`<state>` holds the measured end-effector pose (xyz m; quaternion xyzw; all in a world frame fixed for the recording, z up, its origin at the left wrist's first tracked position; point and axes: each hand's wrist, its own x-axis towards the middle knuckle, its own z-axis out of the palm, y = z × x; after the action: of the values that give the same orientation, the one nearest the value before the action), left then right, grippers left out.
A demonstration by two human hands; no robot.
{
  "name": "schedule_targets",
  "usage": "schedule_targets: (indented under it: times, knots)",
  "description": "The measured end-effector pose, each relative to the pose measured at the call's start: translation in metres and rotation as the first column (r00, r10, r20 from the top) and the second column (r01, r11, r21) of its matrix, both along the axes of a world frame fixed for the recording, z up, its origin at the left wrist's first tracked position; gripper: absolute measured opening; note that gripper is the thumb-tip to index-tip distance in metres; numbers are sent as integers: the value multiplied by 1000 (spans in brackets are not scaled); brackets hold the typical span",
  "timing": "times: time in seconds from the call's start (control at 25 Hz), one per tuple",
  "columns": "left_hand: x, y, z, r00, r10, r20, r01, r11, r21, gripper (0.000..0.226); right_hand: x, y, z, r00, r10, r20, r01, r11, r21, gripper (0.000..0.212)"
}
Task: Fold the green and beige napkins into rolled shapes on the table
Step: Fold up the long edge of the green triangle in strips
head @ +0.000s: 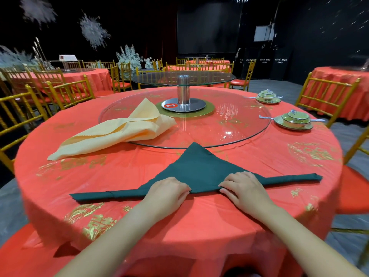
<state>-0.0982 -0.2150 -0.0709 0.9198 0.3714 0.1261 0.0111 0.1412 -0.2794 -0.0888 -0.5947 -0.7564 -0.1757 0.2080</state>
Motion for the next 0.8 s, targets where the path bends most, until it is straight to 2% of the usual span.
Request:
schedule_targets:
  times: [0.24,0.4,0.64,0.8]
  knots:
    - [-3,0,4,1000,3,9,-3,999,-40,27,-3,-4,5,1000,-21,-7,20,997,-69,29]
    - [1,8,-2,998,43,48,-40,998,-53,26,0,4,10,981,-118,-153,84,974,-209,15]
    - [11,15,-3,984,170,46,-167,984,-62,31,4,14,-1,929,-220,-299,147,958,-246,14]
    - [34,13,0,977,169,132,-164,985,-46,34,0,16,-3,915,-250,-316,178,954,-239,17]
